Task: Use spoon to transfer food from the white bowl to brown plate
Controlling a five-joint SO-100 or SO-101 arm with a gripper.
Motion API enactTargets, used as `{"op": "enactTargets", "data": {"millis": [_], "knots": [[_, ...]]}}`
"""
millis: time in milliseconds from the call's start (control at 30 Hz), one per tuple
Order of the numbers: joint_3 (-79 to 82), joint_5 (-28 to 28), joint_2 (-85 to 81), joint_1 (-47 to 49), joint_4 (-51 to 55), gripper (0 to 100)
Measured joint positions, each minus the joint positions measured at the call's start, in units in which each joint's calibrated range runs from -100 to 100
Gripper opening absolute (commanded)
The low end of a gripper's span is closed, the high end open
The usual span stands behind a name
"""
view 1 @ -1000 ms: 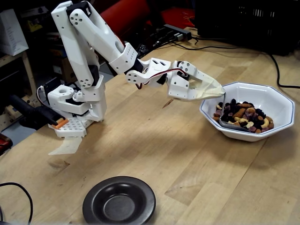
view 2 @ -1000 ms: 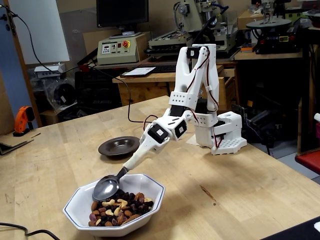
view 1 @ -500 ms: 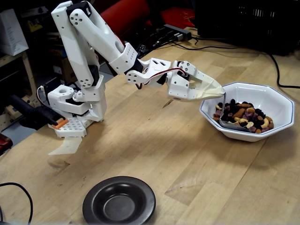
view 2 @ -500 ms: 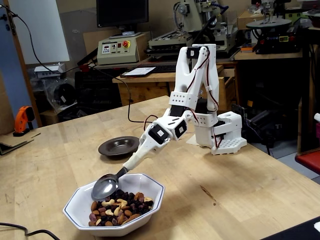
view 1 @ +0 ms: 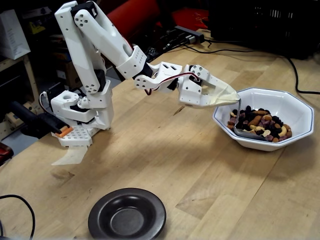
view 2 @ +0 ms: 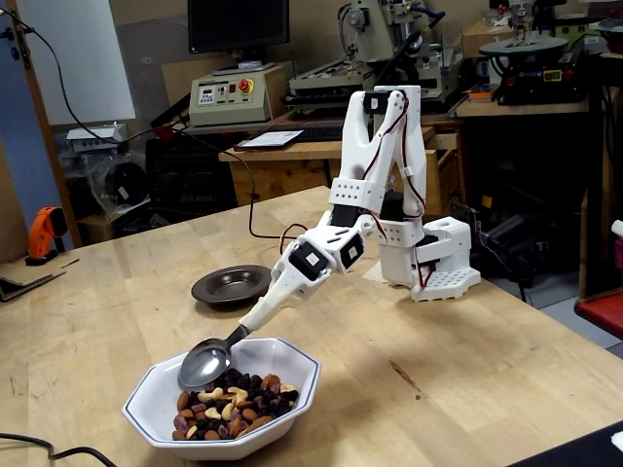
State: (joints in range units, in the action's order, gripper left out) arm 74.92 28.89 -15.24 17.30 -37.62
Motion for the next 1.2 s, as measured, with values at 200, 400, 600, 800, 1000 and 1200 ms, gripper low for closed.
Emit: {"op": "enactTargets", "data": {"millis": [200,400,600,800,1000,1200], "knots": [[0.0,0.1,2.7,0.0,0.0,4],[-0.8,0.0,9.6,0.0,-0.7,4],[-1.5,0.0,12.5,0.1,-0.7,4],[-1.5,-1.6,12.5,3.3,-0.7,4],[-1.5,-6.7,12.5,5.9,-0.7,4],[-1.5,-10.3,12.5,6.1,-0.7,4]]}}
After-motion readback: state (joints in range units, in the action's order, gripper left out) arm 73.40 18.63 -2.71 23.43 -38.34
